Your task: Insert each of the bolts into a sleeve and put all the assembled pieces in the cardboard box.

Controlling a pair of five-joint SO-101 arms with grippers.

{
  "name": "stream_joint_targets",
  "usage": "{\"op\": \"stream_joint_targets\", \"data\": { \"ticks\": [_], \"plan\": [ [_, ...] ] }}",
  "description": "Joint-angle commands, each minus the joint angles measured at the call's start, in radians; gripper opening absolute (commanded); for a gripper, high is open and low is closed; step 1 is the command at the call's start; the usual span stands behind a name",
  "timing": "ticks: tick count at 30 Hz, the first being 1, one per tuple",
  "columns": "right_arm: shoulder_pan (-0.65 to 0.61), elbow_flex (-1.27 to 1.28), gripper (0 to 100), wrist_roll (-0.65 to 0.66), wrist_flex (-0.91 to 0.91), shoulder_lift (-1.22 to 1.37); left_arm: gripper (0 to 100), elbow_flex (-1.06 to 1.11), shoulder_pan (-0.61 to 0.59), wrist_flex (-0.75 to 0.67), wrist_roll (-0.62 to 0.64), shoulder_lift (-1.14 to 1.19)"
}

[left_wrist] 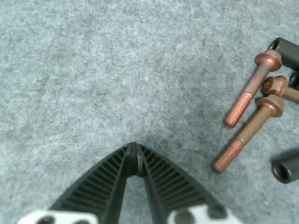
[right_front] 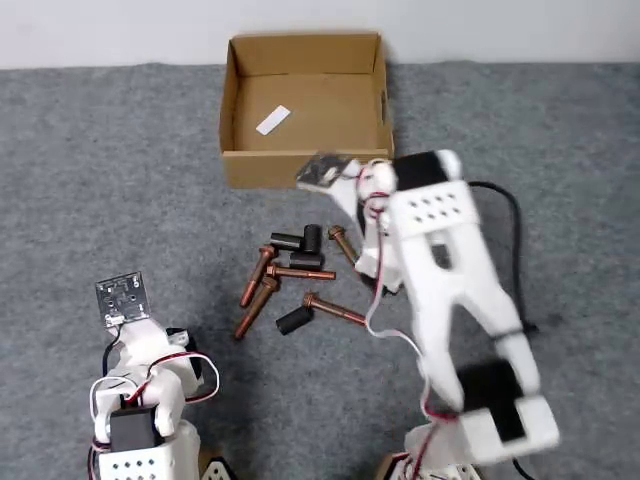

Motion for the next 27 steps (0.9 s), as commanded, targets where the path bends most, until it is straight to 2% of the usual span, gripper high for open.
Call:
{"op": "stream_joint_targets", "data": {
  "ticks": [1,4,10,14,27],
  "plan": [
    [0.05,0.063,0.9,-0.08,0.044,-0.222,0,-0.007,-0.003,0.002,0.012,-0.009],
    [0.064,0.195,0.9,-0.163,0.044,-0.364,0,-0.007,-0.003,0.002,0.012,-0.009],
    [0.064,0.434,0.9,-0.502,0.044,-0.619,0,-0.007,-0.003,0.002,0.012,-0.009],
    [0.068,0.516,0.9,-0.618,0.041,-0.748,0,-0.007,-0.003,0.002,0.012,-0.009],
    [0.499,0.569,0.8,-0.638,0.033,-1.072,0,-0.007,0.002,0.002,0.012,-0.009]
  ]
}}
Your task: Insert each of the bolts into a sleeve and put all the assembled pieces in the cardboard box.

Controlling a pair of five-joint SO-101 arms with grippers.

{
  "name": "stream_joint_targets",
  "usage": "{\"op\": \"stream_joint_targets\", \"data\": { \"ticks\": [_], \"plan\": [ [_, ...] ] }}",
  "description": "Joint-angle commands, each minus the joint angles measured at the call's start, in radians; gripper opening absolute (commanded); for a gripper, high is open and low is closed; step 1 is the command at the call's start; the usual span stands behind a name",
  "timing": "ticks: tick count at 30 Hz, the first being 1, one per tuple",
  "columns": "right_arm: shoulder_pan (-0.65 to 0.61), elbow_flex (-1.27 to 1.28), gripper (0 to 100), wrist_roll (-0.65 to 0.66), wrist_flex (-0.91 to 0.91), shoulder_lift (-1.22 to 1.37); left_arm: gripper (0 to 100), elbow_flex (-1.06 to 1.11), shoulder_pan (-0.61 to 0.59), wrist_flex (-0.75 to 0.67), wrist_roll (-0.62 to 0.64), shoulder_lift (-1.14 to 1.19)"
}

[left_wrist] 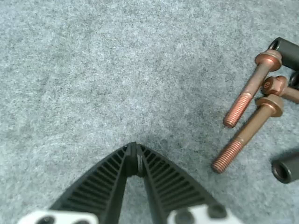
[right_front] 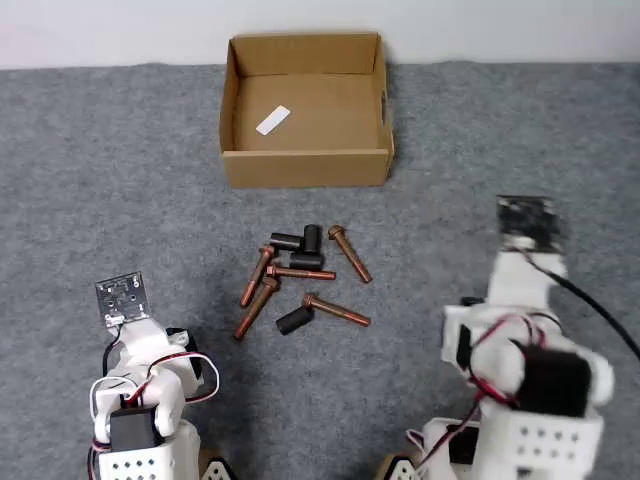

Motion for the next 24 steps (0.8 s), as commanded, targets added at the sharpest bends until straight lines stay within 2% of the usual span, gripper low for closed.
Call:
{"op": "stream_joint_targets", "data": {
  "ticks": [1,8,10,13,15,20,24],
  "plan": [
    [0.12,-0.002,0.8,-0.011,0.033,-0.076,0,-0.007,0.002,0.002,0.012,-0.009],
    [0.24,0.0,0.8,-0.011,0.036,-0.119,1,-0.024,-0.011,0.006,0.002,-0.009],
    [0.254,0.0,0.8,-0.011,0.036,-0.124,3,-0.076,-0.06,0.009,-0.1,-0.009],
    [0.278,0.0,0.8,-0.011,0.036,-0.127,11,-0.173,-0.095,-0.038,-0.33,-0.011],
    [0.289,0.0,0.8,-0.011,0.036,-0.127,15,-0.229,-0.115,-0.061,-0.397,-0.011],
    [0.288,0.0,0.8,-0.011,0.036,-0.119,14,-0.38,-0.115,-0.098,-0.35,-0.002],
    [0.288,0.0,0.8,-0.011,0.036,-0.119,6,-0.518,-0.054,-0.084,-0.384,0.095]
  ]
}}
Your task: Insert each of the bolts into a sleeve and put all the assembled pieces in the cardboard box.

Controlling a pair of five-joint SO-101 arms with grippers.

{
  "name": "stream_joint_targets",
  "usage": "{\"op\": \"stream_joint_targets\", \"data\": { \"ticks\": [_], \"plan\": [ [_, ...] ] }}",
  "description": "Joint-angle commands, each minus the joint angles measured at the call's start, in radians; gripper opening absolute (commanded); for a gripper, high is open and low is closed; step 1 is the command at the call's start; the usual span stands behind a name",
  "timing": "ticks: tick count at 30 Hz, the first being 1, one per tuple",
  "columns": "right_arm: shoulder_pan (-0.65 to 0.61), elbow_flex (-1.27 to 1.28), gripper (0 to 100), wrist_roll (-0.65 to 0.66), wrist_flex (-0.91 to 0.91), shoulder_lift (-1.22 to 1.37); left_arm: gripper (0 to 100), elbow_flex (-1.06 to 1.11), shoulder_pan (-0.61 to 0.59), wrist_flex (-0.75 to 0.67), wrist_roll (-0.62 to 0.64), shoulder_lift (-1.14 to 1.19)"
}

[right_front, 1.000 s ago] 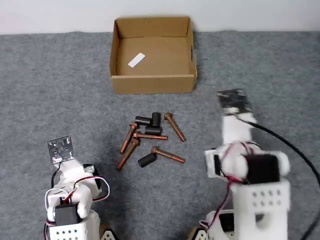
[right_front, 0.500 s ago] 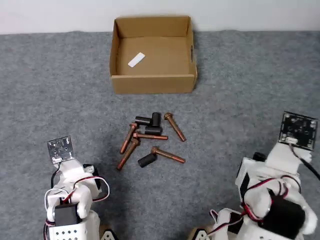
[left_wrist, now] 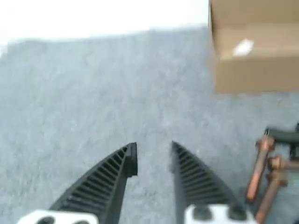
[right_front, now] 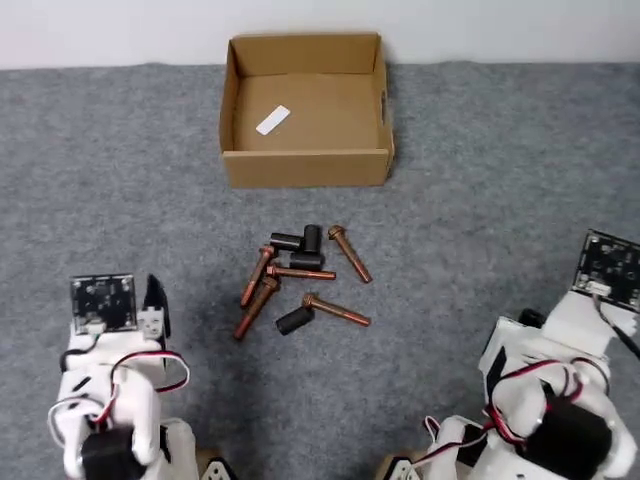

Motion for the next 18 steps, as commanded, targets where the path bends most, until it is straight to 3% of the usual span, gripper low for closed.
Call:
{"op": "stream_joint_targets", "data": {
  "ticks": [1,7,10,18],
  "plan": [
    [0.013,-0.005,0.8,-0.008,0.036,0.012,4,-0.157,0.061,-0.014,-0.029,0.13],
    [0.015,-0.005,0.8,-0.009,0.038,0.002,1,-0.432,0.153,0.008,0.006,0.594],
    [0.015,-0.003,0.8,-0.009,0.038,0.002,1,-0.588,0.184,0.092,0.061,0.836],
    [0.015,-0.003,0.8,-0.009,0.038,0.002,1,-0.908,0.35,0.311,0.034,1.382]
  ]
}}
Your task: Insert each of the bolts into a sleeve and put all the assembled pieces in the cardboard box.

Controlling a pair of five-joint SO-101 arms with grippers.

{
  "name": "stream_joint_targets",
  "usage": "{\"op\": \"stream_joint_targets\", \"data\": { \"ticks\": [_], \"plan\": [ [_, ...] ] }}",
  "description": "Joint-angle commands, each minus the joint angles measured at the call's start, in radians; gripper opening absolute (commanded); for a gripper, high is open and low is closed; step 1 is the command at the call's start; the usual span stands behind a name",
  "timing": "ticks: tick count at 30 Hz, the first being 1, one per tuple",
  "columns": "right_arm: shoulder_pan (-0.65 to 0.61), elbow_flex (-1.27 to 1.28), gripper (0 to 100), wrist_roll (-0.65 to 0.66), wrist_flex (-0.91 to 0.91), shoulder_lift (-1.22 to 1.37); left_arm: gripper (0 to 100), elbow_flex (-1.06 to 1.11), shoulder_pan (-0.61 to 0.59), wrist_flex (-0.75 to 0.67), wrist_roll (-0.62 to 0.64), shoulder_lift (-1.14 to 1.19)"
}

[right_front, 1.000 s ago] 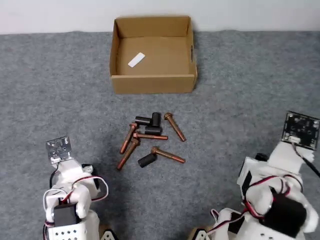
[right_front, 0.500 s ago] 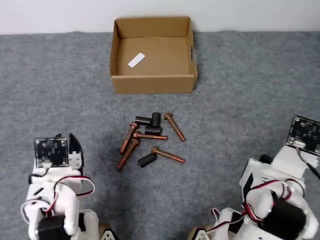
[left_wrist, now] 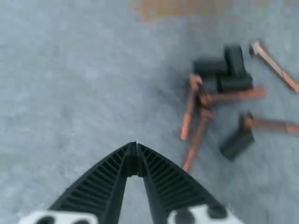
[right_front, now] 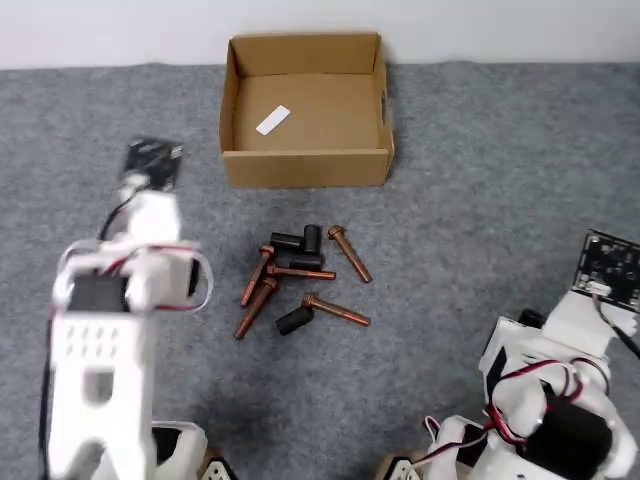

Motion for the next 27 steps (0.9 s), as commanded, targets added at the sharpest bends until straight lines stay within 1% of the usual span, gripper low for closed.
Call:
{"op": "stream_joint_targets", "data": {
  "ticks": [1,4,10,12,15,18,27],
  "plan": [
    [0.015,-0.003,0.8,-0.009,0.035,0.004,1,-0.173,0.068,0.078,-0.049,0.229],
    [0.015,-0.003,0.8,-0.009,0.035,0.004,1,-0.283,0.095,0.11,-0.14,0.387],
    [0.015,-0.003,0.8,-0.011,0.035,0.004,1,-0.473,0.098,0.133,-0.161,0.635],
    [0.015,-0.003,0.8,-0.011,0.035,0.004,4,-0.521,0.117,0.17,-0.198,0.703],
    [0.015,-0.003,0.8,-0.011,0.035,0.004,13,-0.573,0.144,0.209,-0.212,0.787],
    [0.015,-0.003,0.8,-0.011,0.035,0.004,18,-0.628,0.152,0.199,-0.212,0.852],
    [0.015,-0.003,0.8,-0.011,0.035,0.004,18,-0.727,0.149,0.081,-0.21,0.976]
  ]
}}
